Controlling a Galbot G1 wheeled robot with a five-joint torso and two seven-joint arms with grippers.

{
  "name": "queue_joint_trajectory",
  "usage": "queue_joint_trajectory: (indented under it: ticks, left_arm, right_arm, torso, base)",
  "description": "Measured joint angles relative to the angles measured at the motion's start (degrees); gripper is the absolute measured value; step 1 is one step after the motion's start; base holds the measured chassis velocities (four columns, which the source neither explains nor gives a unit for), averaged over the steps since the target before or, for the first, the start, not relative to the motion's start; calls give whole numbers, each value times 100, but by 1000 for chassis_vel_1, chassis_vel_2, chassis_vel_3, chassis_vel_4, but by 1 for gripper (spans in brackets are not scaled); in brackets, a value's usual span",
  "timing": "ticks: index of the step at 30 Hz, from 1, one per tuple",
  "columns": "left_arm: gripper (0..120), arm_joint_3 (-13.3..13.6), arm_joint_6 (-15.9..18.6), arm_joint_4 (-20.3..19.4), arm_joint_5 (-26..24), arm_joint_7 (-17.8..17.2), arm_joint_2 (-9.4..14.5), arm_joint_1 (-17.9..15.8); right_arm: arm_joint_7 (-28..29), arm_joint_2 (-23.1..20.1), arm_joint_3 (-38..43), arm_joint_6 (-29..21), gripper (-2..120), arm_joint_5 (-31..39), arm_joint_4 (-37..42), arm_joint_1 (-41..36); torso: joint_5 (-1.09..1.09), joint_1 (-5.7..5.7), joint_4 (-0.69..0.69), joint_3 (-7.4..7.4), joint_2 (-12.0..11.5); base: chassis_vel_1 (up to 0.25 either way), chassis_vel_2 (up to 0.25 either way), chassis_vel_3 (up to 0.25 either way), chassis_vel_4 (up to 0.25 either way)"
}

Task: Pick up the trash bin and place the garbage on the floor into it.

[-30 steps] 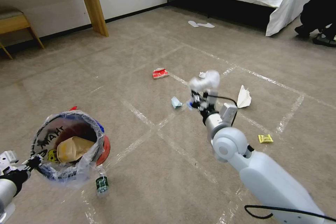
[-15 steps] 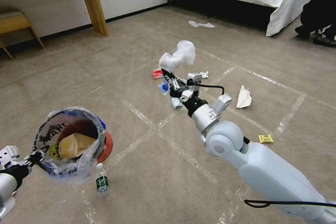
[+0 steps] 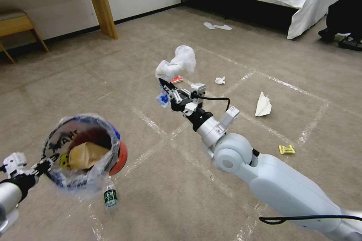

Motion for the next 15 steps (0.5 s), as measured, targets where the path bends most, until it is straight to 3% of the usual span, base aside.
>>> queue_joint_trajectory:
  ticks: [9,15]
  left_arm:
    - [0,220,5,475,-398,19,617,-425]
    - [0,277,5,510,-456,-13,574,-445]
  right_arm:
    - [-346,115,-430,233,0,112,-186,242]
    - [-382,186,-612,268,0,111,-202,292]
  torso:
    - [1,0,0,0,0]
    - [0,0,2,0,0]
  base:
    - [0,0,0,0]
    - [0,0,0,0]
